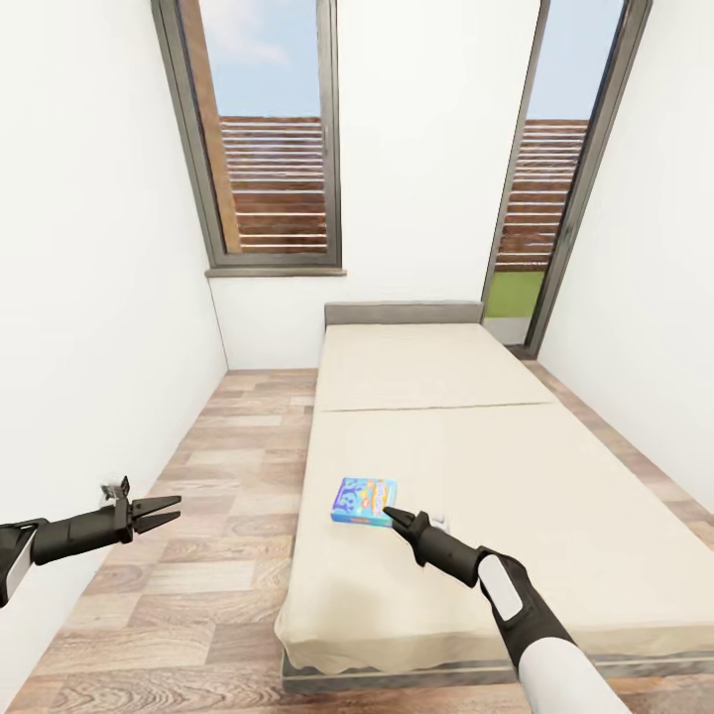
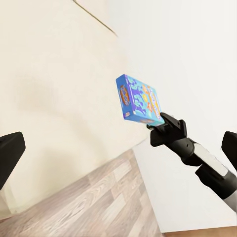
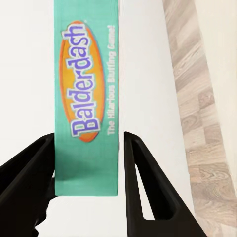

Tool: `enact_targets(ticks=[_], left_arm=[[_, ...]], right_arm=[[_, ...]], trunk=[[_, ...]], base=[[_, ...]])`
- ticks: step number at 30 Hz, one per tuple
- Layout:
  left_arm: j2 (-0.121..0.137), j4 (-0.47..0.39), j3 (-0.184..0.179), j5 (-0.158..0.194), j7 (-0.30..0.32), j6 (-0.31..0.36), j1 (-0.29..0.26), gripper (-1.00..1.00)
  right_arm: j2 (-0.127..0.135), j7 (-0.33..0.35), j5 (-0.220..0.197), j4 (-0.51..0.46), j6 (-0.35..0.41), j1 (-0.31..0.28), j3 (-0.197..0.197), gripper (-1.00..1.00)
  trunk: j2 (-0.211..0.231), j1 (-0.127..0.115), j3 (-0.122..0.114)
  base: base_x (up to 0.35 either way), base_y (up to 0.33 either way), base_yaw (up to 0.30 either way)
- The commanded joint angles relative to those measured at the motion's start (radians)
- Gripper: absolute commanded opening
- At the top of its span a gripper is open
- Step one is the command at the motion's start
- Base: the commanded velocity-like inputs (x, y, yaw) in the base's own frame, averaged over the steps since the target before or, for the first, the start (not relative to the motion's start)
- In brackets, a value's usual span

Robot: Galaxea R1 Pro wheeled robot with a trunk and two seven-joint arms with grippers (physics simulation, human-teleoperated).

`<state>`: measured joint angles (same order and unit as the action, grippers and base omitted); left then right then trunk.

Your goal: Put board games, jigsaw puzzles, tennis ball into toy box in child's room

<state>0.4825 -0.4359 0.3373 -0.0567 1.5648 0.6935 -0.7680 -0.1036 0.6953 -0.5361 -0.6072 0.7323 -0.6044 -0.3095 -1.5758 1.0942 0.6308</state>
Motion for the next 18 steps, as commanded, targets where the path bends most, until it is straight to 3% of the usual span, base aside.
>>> enact_targets(ticks=[1,18], left_arm=[[0.000,0.000,0.003,-0.006,0.006,0.011,-0.001,1.00],[0.000,-0.007,0.003,-0.005,0.006,0.011,-0.008,1.00]], right_arm=[[0.000,0.003,0.004,0.000,0.005,-0.004,-0.005,-1.00],[0.012,0.019,0.005,-0.031,-0.005,-0.014,-0.002,-1.00]], trunk=[[0.007,-0.004,-0.002],[0.126,-0.069,-0.055]], base=[[0.000,0.000,0.000],[0.000,0.000,0.000]])
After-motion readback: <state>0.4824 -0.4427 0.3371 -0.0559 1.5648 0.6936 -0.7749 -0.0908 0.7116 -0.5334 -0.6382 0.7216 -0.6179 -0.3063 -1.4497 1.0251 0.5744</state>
